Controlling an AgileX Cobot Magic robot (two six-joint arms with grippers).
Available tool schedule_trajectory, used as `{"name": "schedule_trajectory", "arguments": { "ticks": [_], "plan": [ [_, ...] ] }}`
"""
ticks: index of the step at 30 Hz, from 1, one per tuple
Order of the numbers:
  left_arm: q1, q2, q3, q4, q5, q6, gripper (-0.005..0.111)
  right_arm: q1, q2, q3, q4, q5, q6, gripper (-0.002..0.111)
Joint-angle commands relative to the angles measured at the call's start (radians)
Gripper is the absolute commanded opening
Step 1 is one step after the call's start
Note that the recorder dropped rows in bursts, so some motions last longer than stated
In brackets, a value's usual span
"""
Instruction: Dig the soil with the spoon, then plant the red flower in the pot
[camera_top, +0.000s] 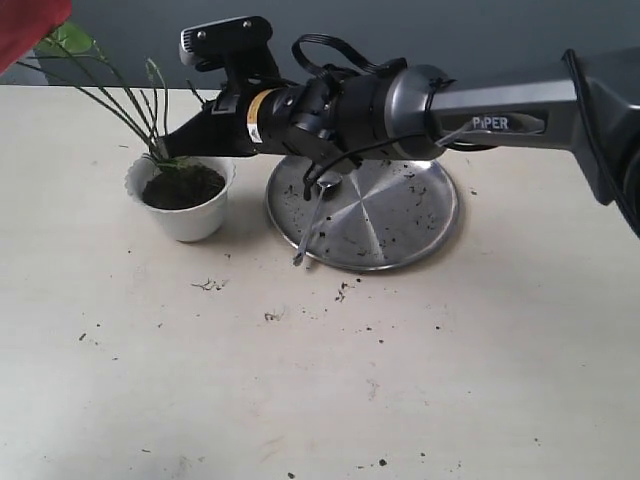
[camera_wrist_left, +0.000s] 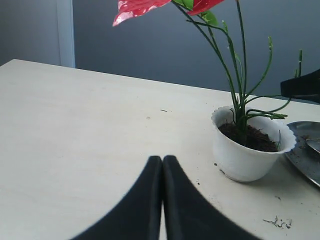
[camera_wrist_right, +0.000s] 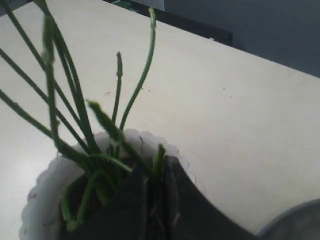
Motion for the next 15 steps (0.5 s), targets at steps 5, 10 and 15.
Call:
{"name": "schedule_trajectory", "arguments": {
  "ticks": [5,10,15],
  "plan": [
    [-0.002,-0.005,0.003,0.002,0.001,-0.001,0.0,-0.01,0.033,0.135,0.009,0.022,-0.024,-0.001],
    [-0.002,-0.005,0.003,0.002,0.001,-0.001,0.0,-0.029,0.033,0.135,0.019,0.024,-0.024,-0.001],
    [-0.002,-0.005,0.003,0.002,0.001,-0.001,0.0,-0.049,0.021,0.135,0.029,-0.052,-0.017,-0.001]
  ]
}}
